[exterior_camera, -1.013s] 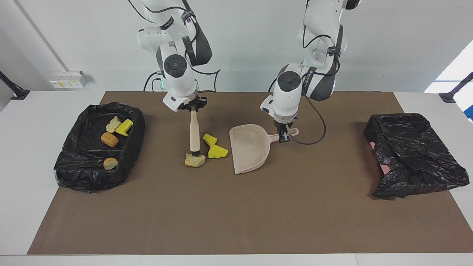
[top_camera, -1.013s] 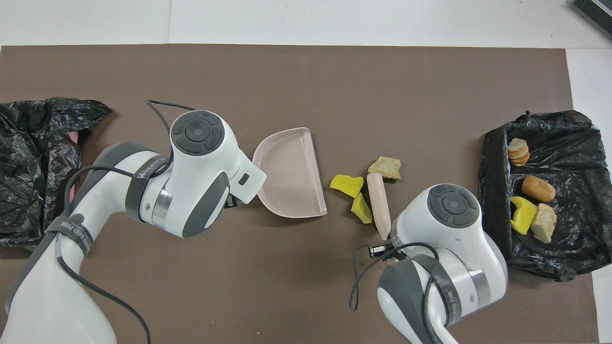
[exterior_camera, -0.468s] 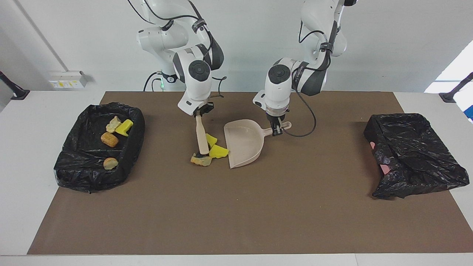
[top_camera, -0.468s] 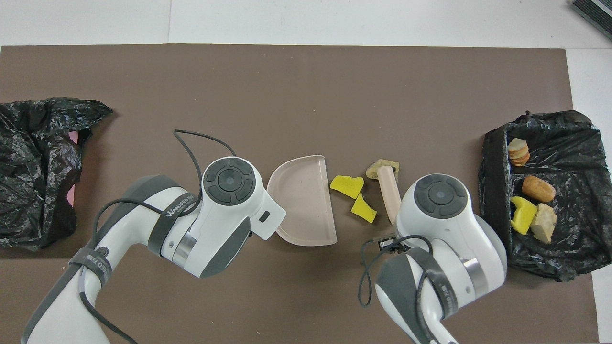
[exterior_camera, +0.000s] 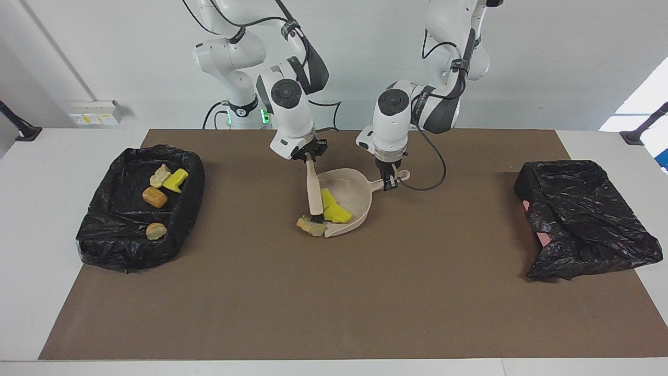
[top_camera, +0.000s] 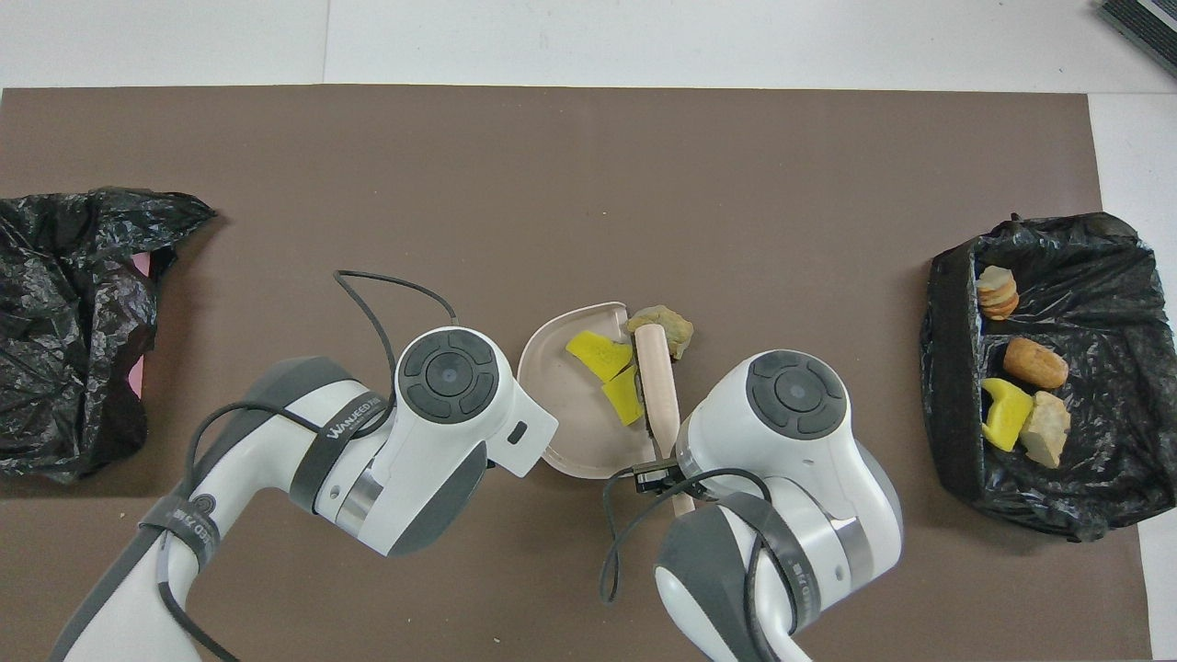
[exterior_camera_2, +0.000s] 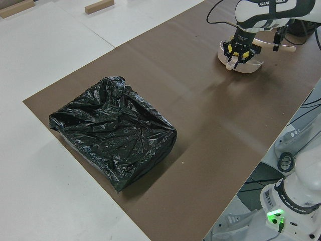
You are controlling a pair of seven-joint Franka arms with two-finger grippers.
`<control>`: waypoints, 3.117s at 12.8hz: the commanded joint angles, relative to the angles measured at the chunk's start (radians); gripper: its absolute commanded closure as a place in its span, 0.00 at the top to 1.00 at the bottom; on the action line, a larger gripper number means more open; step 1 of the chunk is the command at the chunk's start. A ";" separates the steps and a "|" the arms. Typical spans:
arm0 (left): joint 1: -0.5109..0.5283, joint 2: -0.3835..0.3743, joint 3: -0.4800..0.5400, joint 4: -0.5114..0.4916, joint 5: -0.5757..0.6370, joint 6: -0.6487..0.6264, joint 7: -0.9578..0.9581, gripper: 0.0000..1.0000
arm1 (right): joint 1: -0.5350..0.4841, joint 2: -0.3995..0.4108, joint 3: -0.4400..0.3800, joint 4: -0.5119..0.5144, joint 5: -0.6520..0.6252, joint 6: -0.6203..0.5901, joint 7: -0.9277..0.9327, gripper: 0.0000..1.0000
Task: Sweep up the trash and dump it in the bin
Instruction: 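Sweep the sponges and bread into the dustpan with the right gripper's brush, then carry the loaded dustpan with the left gripper to the nearby trash bag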
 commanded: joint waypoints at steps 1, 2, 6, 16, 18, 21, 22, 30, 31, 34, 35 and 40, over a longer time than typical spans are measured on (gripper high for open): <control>-0.010 -0.038 0.011 -0.053 0.023 0.039 -0.024 0.00 | -0.063 -0.015 -0.006 0.129 0.010 -0.187 -0.019 0.00; -0.009 -0.038 0.011 -0.054 0.023 0.038 -0.026 0.00 | -0.070 -0.022 -0.013 0.132 -0.044 -0.223 -0.017 0.00; -0.009 -0.036 0.011 -0.046 0.023 0.022 -0.098 0.00 | -0.125 0.069 -0.013 0.172 -0.439 -0.147 -0.176 0.00; -0.006 -0.059 0.009 -0.097 0.023 0.033 -0.144 0.00 | -0.082 0.080 -0.004 0.050 0.075 -0.114 -0.350 0.00; -0.002 -0.068 0.009 -0.126 0.023 0.086 -0.129 0.00 | -0.076 0.070 -0.006 0.048 0.141 -0.175 -0.345 0.00; 0.037 -0.056 0.009 -0.108 0.015 0.091 -0.081 0.00 | -0.091 -0.007 -0.015 0.063 0.094 -0.217 -0.332 0.00; 0.054 -0.052 0.009 -0.094 0.009 0.091 -0.037 0.00 | -0.100 -0.037 -0.015 0.063 0.068 -0.235 -0.274 0.00; 0.281 -0.044 0.009 0.143 -0.105 -0.132 0.244 0.00 | 0.079 -0.242 -0.004 -0.051 0.037 -0.270 0.274 0.00; 0.321 -0.044 0.009 0.185 -0.106 -0.178 0.273 0.00 | 0.118 -0.242 -0.004 -0.084 0.040 -0.190 0.293 0.00; 0.437 -0.038 0.009 0.295 -0.108 -0.298 0.401 0.00 | 0.208 -0.219 -0.002 -0.163 0.040 -0.043 0.327 0.00; 0.476 -0.029 0.009 0.329 -0.108 -0.329 0.458 0.00 | 0.244 -0.217 -0.004 -0.197 0.040 0.014 0.355 0.00; 0.715 -0.024 0.012 0.377 -0.102 -0.369 0.791 0.00 | 0.327 -0.213 -0.002 -0.309 0.035 0.217 0.437 0.00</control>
